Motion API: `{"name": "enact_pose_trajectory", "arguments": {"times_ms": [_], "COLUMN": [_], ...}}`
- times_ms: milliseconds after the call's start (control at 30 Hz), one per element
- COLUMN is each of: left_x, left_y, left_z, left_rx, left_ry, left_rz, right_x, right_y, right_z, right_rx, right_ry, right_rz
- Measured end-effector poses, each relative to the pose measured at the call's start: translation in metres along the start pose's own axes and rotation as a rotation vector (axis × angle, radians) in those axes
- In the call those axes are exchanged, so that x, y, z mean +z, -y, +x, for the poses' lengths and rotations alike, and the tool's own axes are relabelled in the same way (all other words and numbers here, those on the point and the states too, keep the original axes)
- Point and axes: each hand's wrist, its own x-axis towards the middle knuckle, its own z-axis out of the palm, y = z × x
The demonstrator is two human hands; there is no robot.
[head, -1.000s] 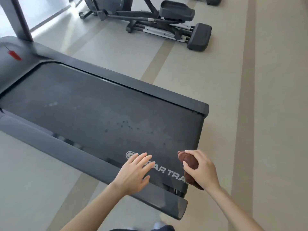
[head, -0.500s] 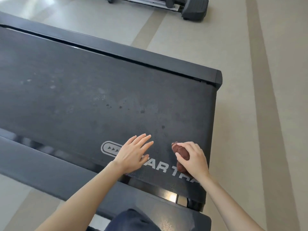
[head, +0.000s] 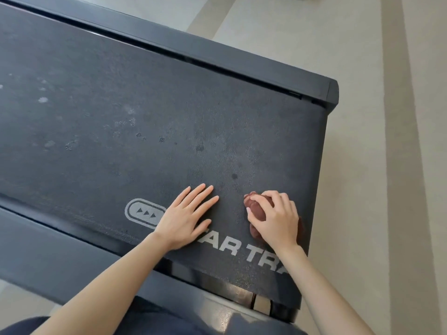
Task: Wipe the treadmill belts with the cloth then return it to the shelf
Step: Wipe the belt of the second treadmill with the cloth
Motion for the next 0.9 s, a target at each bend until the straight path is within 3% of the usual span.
{"name": "enact_pose_trajectory", "arguments": {"times_ms": [233,400,533,767,900], "left_x": [0.010,0.011,0.008,0.004,0.001], "left_y": [0.003,0.004,0.002,-0.003,0.004], "left_z": [0.001,0.001,0.002,0.001,-0.001], "left_rx": [0.002,-0.008,-0.025,-0.051,-0.059], "left_ry": [-0.070,-0.078,-0.063,-0.061,-0.054], "left_rz": [-0.037,-0.038,-0.020,-0.022,-0.006], "right_x": [0.029,0.033,0.019,-0.009,-0.010], "right_y": [-0.026,-0.027,-0.009,0.032,0.028], "right_z": [0.112,0.127,0.093,-0.067,-0.055], "right_rx": [0.093,0.103,0.060,-0.147,-0.274], "right_ry": [-0.010,-0.014,0.014,0.121,0.126], "right_rz": [0.010,0.005,0.034,0.136,0.112]}}
